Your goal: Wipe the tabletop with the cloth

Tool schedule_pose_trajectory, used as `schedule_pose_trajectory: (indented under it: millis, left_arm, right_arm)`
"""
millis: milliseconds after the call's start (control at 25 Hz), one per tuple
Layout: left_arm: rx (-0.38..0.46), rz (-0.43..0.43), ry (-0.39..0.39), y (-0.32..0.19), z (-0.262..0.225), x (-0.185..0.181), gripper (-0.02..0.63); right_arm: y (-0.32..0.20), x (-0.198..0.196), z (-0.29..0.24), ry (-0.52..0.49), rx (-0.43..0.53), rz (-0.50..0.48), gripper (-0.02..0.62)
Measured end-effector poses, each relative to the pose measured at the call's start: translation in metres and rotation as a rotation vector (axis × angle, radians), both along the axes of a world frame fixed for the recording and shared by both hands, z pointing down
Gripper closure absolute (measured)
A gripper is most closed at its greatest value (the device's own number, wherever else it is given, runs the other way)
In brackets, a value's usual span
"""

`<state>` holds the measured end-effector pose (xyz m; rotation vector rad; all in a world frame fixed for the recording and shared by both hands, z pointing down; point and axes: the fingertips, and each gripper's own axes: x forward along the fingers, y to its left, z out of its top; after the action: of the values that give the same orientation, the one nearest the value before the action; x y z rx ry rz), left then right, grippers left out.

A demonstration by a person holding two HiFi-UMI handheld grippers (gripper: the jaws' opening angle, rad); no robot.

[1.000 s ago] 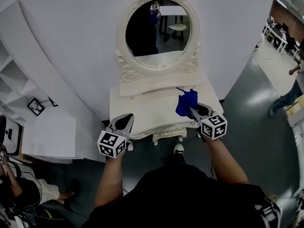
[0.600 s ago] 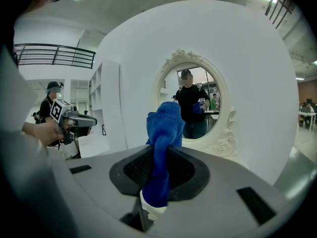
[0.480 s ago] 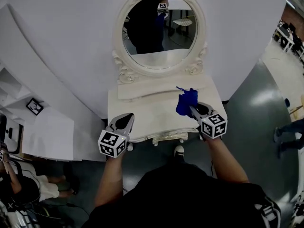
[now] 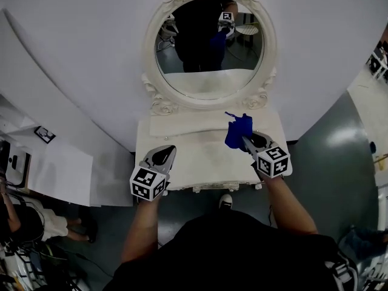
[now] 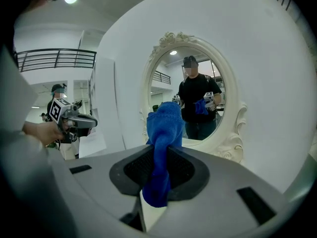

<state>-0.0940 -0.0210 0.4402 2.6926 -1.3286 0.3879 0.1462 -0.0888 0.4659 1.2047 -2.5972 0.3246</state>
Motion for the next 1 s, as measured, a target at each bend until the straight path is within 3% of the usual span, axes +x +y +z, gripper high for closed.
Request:
schedule_pose_trajectory:
  millis: [600, 1000]
  left_arm:
    - [-0.036, -0.048, -0.026, -0.096, 0.006, 0.059, 0.595]
    - [-0.017, -0.095, -0.028, -0.127, 0.008, 0.077, 0.595]
  right_arm:
    - [-0.108, 0.045, 0.007, -0.015, -0.020, -0.065, 0.538]
    - [-0.138, 0.062, 0.005, -0.012, -0.007, -0.079, 0.538]
